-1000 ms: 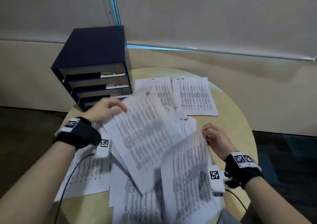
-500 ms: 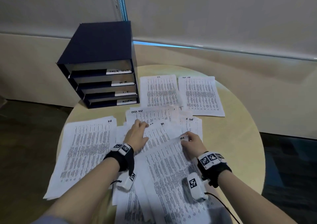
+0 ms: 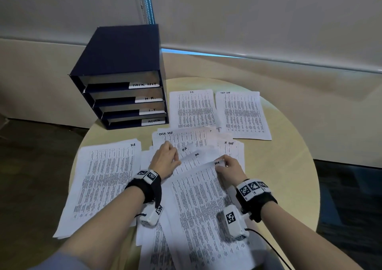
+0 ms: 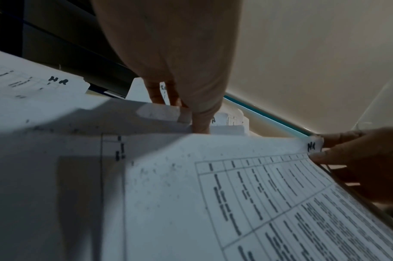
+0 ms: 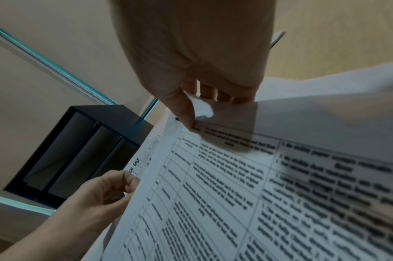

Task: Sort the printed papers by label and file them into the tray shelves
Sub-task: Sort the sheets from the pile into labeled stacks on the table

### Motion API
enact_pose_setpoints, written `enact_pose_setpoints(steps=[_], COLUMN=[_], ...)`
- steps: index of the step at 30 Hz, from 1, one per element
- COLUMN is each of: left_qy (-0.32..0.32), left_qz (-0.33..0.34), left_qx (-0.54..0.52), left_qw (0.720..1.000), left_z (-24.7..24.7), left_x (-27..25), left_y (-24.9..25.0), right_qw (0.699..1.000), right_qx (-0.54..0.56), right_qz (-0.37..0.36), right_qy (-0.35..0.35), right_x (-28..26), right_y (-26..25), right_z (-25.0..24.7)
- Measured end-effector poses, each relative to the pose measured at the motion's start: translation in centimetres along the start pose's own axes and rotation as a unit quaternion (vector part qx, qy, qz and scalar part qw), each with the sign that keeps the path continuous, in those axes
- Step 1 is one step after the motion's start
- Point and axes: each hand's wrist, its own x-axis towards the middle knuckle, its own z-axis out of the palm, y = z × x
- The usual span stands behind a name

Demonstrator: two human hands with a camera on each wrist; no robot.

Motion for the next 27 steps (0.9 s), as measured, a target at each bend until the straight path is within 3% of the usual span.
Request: enact_pose_setpoints(steps=[6, 11, 16, 19, 23, 27], left_qy=[0.051, 0.093, -0.041, -0.037, -0.040, -0.051], left_qz=[0.121, 0.148, 0.063, -0.002, -0.067, -0.090], left_qx=[0.083, 0.046, -0.130, -0.199, -0.126, -0.075], left_qw=[0.988, 0.983, 0.989, 0.979, 0.989, 0.992], left_z=[-0.9, -1.6, -2.3, -2.2, -1.7, -1.4], left_x=[-0.8, -1.6, -2.4, -1.8, -0.8, -0.6], left_y=[0.3, 0.4, 1.5, 1.5, 1.1, 1.1], right_qw=[0.999, 0.999, 0.997, 0.997, 0.997, 0.996], right_qx=[0.023, 0.017, 0.066, 0.069, 0.070, 0.063], right_qz=[0.023, 0.002, -0.023, -0.032, -0.040, -0.054], right_qy=[0.009, 0.028, 0.030, 0.019, 0.016, 0.034], right_x=[0.0, 0.2, 0.5, 0.7, 0.5, 0.1], right_y=[0.5, 0.9, -0.1, -0.2, -0.1, -0.1], right_z=[0.1, 0.6, 1.1, 1.3, 1.5, 1.3])
